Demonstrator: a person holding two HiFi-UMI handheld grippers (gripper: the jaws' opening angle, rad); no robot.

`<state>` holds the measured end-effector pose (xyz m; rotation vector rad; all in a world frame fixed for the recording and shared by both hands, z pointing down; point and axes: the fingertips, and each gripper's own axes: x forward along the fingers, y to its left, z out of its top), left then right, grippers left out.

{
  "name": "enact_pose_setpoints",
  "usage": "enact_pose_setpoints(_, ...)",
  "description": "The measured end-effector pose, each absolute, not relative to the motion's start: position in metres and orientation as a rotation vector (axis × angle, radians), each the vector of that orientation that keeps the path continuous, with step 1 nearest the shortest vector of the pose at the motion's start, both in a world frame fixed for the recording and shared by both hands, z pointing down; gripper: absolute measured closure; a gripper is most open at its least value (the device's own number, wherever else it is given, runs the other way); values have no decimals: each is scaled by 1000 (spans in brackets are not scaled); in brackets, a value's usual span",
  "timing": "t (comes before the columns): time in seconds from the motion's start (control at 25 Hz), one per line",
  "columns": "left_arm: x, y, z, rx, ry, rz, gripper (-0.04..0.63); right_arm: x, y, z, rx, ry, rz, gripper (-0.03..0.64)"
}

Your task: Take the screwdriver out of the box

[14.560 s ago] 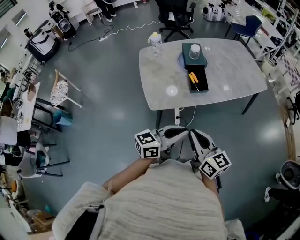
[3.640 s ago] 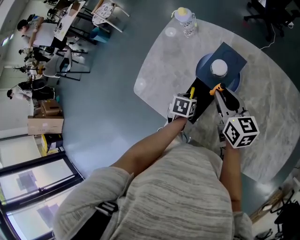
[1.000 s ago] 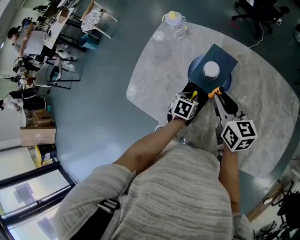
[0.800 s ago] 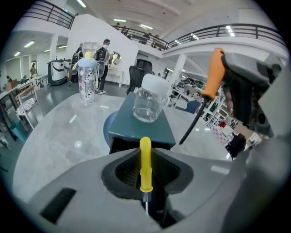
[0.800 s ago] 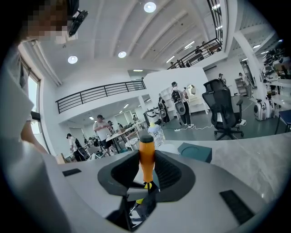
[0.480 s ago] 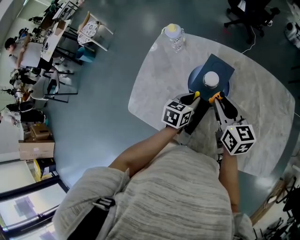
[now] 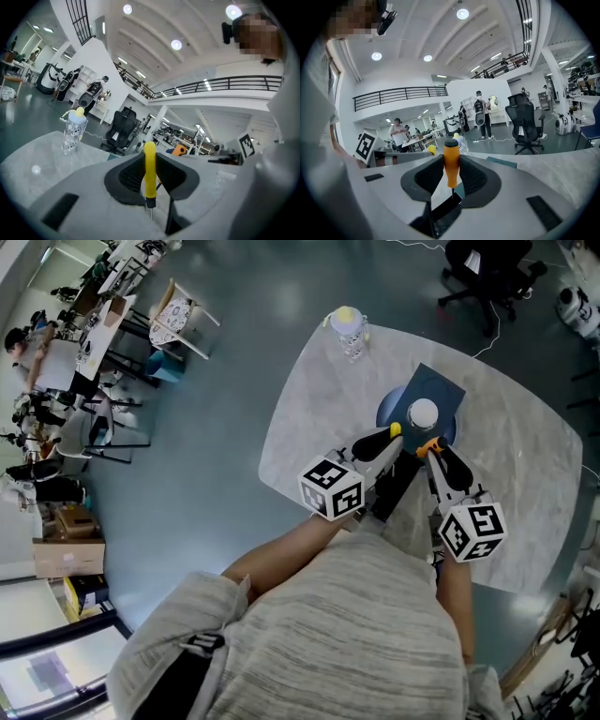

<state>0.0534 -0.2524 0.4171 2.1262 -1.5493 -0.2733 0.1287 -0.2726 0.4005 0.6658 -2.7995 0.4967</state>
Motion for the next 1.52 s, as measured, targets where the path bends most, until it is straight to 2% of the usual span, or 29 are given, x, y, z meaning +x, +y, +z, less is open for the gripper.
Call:
enact_pose_setpoints(0.24,52,-239,387,2265,-1517,-419,515,123,-260,401,672,-2801,490,511)
enact_pose_setpoints(1.52,47,-229,376,2358,-1482,-379,517,109,-247,395,696,-2796,424,511)
